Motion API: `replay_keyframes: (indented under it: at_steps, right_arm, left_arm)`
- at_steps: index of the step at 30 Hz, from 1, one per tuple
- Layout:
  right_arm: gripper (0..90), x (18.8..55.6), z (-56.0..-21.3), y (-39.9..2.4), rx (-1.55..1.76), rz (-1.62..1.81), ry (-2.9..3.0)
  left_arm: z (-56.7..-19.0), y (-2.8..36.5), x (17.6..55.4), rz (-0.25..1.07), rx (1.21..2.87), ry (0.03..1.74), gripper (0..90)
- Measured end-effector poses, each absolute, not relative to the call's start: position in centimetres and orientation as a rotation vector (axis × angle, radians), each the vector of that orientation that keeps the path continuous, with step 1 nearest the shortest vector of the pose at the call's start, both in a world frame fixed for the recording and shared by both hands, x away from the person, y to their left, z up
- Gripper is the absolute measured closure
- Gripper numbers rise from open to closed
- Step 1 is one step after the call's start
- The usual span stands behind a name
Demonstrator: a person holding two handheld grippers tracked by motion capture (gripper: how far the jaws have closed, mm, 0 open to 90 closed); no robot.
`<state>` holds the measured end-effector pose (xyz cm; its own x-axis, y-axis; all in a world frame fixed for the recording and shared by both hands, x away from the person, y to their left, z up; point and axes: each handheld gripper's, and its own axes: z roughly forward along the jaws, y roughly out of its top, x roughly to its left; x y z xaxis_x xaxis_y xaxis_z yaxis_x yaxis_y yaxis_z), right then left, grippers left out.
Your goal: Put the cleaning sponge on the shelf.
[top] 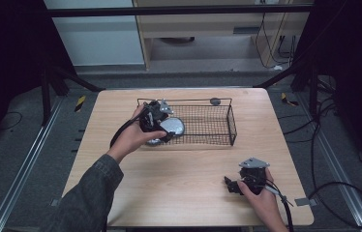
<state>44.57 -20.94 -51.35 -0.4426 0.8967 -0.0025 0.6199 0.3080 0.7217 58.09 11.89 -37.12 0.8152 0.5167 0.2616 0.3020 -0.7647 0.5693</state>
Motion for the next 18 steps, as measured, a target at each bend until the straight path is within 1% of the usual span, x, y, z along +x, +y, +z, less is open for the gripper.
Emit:
replay_keyframes:
  at_steps: [18]
  right_arm:
    - [0.4, 44.6, -51.3, -21.0, 1.349, 0.927, 2.175]
  left_arm:
    - [-36.7, 13.3, 54.0, 0.587, 2.42, 0.635, 3.7]
